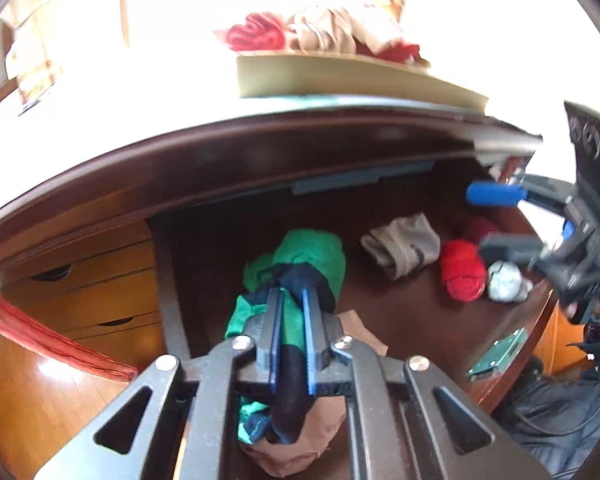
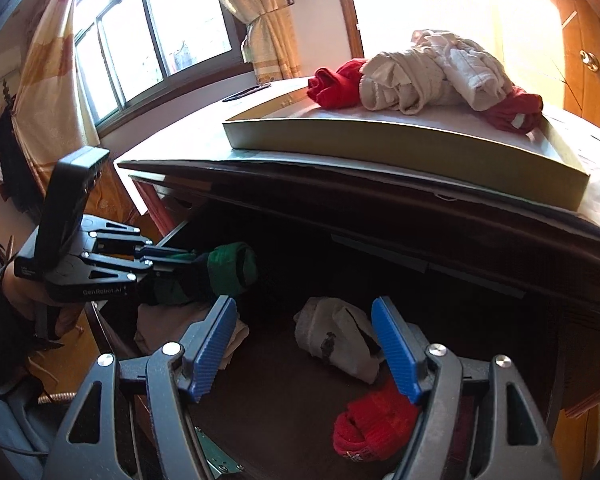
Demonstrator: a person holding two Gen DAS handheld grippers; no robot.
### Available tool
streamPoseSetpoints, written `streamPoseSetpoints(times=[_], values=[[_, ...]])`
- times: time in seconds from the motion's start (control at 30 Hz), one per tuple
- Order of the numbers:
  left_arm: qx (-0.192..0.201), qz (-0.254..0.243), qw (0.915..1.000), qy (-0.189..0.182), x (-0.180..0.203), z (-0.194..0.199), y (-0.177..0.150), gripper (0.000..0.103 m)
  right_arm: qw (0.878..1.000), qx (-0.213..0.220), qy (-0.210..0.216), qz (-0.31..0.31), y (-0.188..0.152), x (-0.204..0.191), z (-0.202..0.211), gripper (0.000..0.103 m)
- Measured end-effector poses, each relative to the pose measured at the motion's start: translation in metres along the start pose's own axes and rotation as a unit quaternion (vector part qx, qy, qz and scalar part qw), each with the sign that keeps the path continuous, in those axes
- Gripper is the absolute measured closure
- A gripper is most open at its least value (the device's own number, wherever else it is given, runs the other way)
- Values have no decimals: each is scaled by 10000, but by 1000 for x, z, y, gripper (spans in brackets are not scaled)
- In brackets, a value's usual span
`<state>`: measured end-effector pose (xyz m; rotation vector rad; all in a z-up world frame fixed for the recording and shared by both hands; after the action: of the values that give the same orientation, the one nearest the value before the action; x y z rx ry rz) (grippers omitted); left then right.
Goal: Take underwear out of drawer
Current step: 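Grasp the green-and-black sock with the left tool, then lift the green sock with the left tool while the right tool grasps pink underwear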
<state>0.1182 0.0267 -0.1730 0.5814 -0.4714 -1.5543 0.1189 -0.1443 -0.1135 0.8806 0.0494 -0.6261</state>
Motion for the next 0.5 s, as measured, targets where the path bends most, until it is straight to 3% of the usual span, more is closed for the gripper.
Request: streamPoseSetpoints(times=[0.27,0.37,0.5], values=[[-65,245,9996,-142,-6,0,3,98,9913,-1018,397,728,-4,-26,-46,31],[-261,48,9995,-140,-3,-3,1,97,9917,-1031,317,702,2,-23,-51,31],[-571,-332,9978,-29,5,-14,-4,89,9928,-971,252,658,2,-22,-50,31]])
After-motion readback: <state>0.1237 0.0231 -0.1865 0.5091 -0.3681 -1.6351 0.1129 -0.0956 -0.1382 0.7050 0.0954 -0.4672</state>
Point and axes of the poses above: each gripper's, at about its wrist camera, not at the fingertips, and z roughly against the way its jaws point, x to its right, y to its top, the point moved 10 cm from there along -z, roughly the way its jaws point, and after that the axes turned 15 degrees about y, right-handed, at the moved point
